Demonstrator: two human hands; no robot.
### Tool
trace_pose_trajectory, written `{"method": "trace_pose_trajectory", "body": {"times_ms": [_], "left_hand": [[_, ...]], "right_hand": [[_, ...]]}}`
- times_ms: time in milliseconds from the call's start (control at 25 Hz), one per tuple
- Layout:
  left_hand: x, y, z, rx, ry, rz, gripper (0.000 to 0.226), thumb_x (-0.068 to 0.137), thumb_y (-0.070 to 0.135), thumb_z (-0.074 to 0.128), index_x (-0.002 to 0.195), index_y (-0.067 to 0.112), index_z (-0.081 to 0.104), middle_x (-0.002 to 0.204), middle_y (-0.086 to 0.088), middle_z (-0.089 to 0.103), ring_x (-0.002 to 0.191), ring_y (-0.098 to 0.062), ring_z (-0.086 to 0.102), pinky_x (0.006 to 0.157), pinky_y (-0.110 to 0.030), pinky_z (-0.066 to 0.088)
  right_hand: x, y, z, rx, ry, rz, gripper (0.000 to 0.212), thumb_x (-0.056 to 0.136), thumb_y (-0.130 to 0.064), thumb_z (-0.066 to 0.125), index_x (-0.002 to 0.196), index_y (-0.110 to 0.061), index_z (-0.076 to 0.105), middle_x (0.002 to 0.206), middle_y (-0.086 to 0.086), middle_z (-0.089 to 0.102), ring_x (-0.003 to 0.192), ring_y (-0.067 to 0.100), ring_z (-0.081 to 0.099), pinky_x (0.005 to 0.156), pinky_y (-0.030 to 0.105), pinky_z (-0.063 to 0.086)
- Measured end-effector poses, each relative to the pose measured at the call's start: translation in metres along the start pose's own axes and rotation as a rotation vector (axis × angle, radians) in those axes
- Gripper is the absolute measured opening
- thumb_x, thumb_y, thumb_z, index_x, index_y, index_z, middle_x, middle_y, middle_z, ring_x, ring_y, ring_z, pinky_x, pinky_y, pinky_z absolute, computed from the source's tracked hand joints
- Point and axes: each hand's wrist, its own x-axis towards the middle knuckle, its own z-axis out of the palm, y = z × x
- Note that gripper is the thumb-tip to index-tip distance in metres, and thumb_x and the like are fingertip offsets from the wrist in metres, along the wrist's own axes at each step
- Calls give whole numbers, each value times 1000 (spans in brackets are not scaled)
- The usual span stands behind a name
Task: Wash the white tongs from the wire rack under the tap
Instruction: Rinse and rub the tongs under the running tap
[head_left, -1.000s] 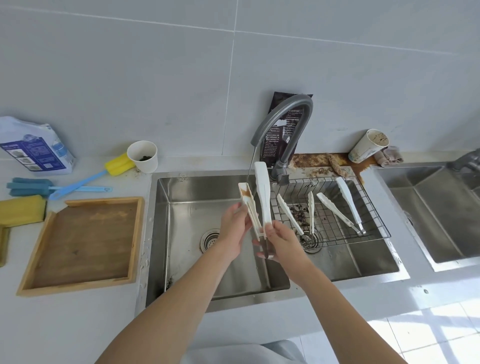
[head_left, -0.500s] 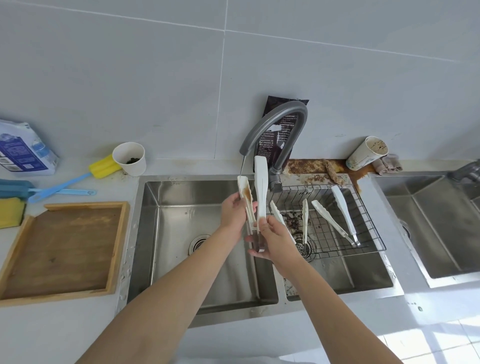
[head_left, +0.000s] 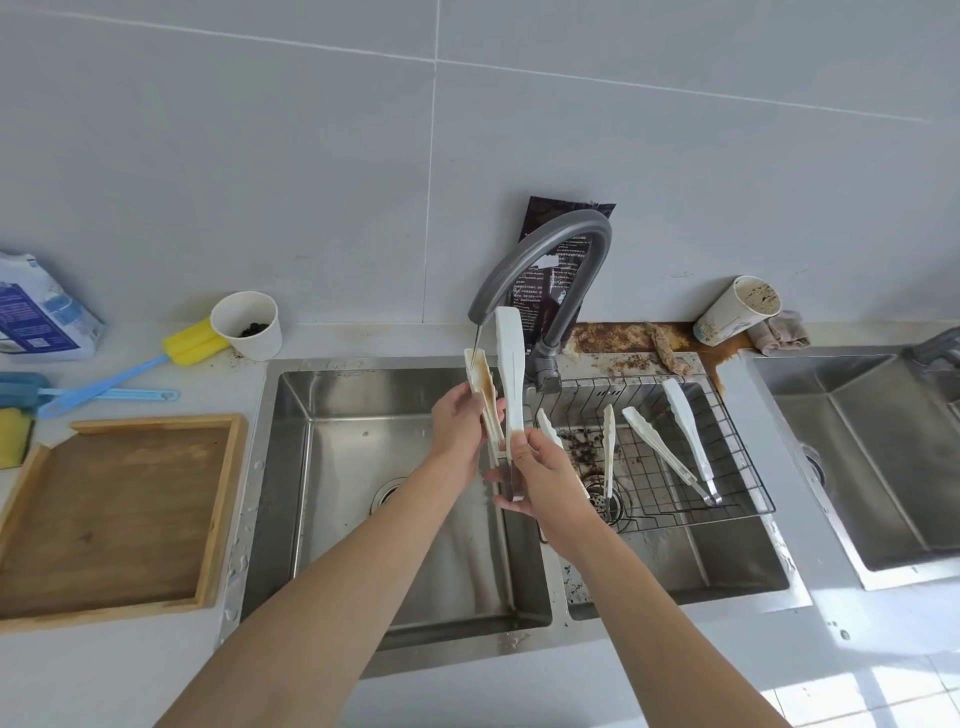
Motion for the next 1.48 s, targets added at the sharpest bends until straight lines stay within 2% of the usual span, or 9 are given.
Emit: {"method": "trace_pose_trajectory", "body": {"times_ms": [240,520,720,840,1000,1160,1320,1400,1480], "left_hand": [[-1,-1,-2,-28,-2,13,25,101,7,47,98,20,68,92,-3,74,72,-10,74,59,-22,56],[5,4,2,8,30,33,22,100,7,46,105,17,64,88,1,71,75,-14,69,67,-29,57],[23,19,19,283,121,124,15,102,15,40,109,9,52,76,3,59,55,-4,54,38,-10,40],[36,26,27,312,91,122,17,104,19,36,107,7,48,74,-1,60,48,-7,50,38,-16,39],[30,10,40,473,112,146,20,104,24,35,99,8,46,68,3,52,47,-3,49,33,-8,33],[41,15,37,320,99,99,22,104,24,34,98,7,46,60,2,48,29,2,39,32,-15,32],[44,16,42,330,128,161,24,104,26,34,88,12,43,62,2,49,32,2,41,32,-14,34],[39,8,46,400,133,154,24,104,28,35,86,14,44,65,3,51,40,-1,47,34,-13,35],[37,6,46,403,132,134,26,104,27,36,89,9,47,62,3,51,35,1,46,33,-13,34]], "right_hand": [[-2,1,0,14,-4,-11,23,103,-34,44,100,-16,59,82,6,65,80,14,70,70,36,57],[-6,-1,9,-18,5,-43,26,104,-32,43,95,-14,58,84,12,63,64,8,64,61,28,53],[-10,9,17,76,32,-37,26,103,-33,44,94,-11,56,83,10,60,74,16,67,63,33,49],[-4,4,19,192,85,-47,24,105,-27,42,92,-12,55,82,4,58,71,16,66,60,28,47],[11,-10,15,196,157,-98,26,106,-23,39,88,-13,55,71,2,56,60,12,57,53,22,43],[3,2,13,140,97,-98,28,106,-27,39,87,-14,55,74,1,57,61,7,59,55,21,45],[7,-4,12,161,115,-122,28,106,-28,40,86,-16,55,62,-12,55,59,6,57,53,20,42],[12,-12,9,179,133,-129,27,106,-26,38,90,-12,55,58,-12,51,55,6,52,52,21,39],[11,-12,9,183,129,-124,28,106,-25,38,87,-13,54,61,-8,51,55,7,51,53,22,39]]}}
